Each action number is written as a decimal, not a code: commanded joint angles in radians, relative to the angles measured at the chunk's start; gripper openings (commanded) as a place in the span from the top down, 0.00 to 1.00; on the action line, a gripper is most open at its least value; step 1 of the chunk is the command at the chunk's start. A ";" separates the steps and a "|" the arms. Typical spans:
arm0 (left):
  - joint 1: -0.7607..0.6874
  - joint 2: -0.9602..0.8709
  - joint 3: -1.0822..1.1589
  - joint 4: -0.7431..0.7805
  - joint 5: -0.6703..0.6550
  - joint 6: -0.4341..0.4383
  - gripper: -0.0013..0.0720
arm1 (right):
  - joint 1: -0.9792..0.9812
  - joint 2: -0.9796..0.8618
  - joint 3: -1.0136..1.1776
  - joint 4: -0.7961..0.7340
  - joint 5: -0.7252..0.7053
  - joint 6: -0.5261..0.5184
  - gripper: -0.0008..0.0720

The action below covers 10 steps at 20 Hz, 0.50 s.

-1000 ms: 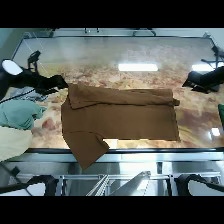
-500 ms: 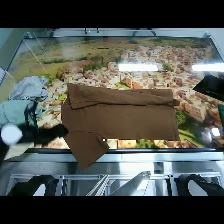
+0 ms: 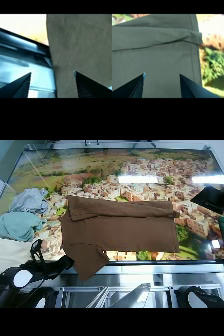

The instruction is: Fold the shirts.

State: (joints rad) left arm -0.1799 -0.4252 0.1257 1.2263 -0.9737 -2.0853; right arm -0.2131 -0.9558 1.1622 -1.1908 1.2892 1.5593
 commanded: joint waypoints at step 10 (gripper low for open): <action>-0.010 -0.488 0.231 -0.103 0.115 0.285 0.95 | -0.064 0.048 -0.064 -0.002 0.089 -0.019 0.32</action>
State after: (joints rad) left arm -0.1894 -0.8490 0.3038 1.1412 -0.8524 -1.8656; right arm -0.2394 -0.9367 1.1393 -1.1847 1.3426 1.5497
